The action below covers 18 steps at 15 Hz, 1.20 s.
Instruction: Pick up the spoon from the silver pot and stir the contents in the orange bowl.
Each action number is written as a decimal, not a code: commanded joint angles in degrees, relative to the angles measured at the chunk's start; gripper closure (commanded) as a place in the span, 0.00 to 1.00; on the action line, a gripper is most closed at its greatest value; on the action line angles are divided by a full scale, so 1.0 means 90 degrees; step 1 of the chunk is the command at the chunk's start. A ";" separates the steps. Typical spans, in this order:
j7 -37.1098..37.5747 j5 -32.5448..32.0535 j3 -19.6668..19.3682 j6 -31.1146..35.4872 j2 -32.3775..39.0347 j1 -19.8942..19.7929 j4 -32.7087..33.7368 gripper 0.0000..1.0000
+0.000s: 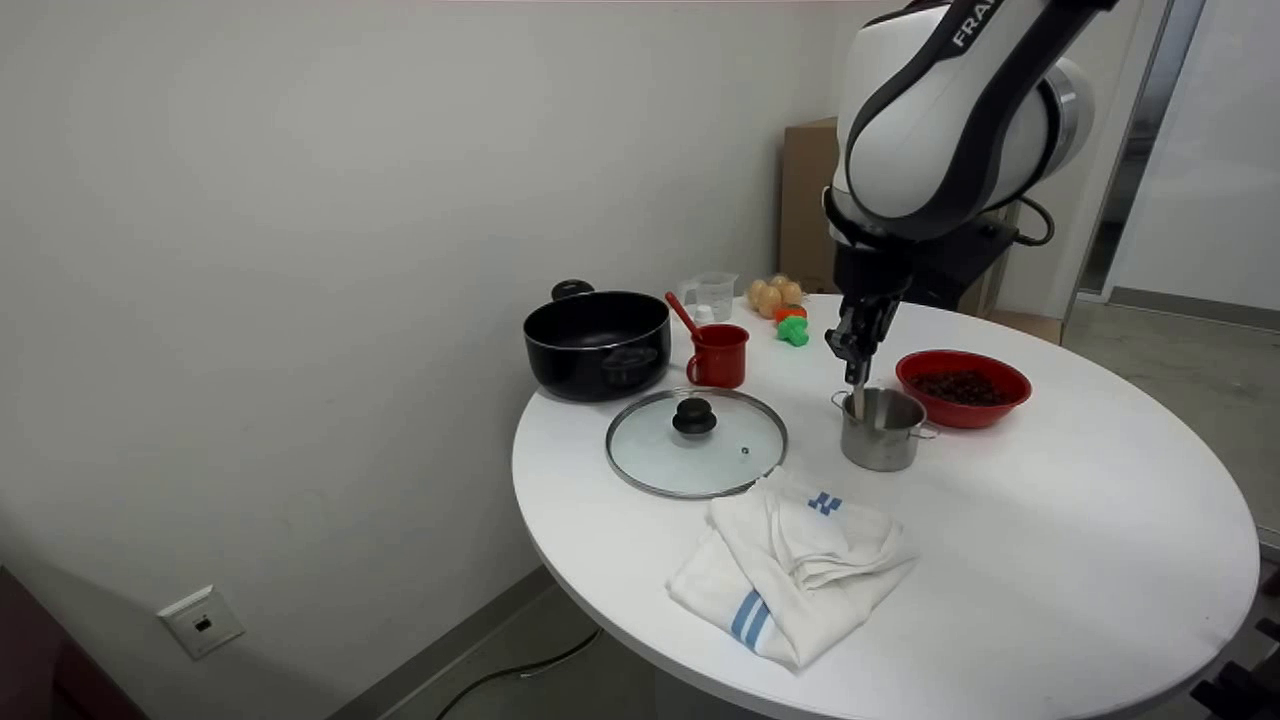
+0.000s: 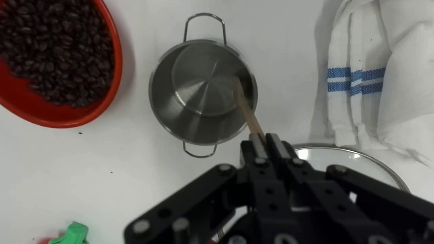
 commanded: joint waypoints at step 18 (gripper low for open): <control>-0.0048 0.0551 -0.0082 -0.0323 -0.1019 -0.0549 0.0159 0.99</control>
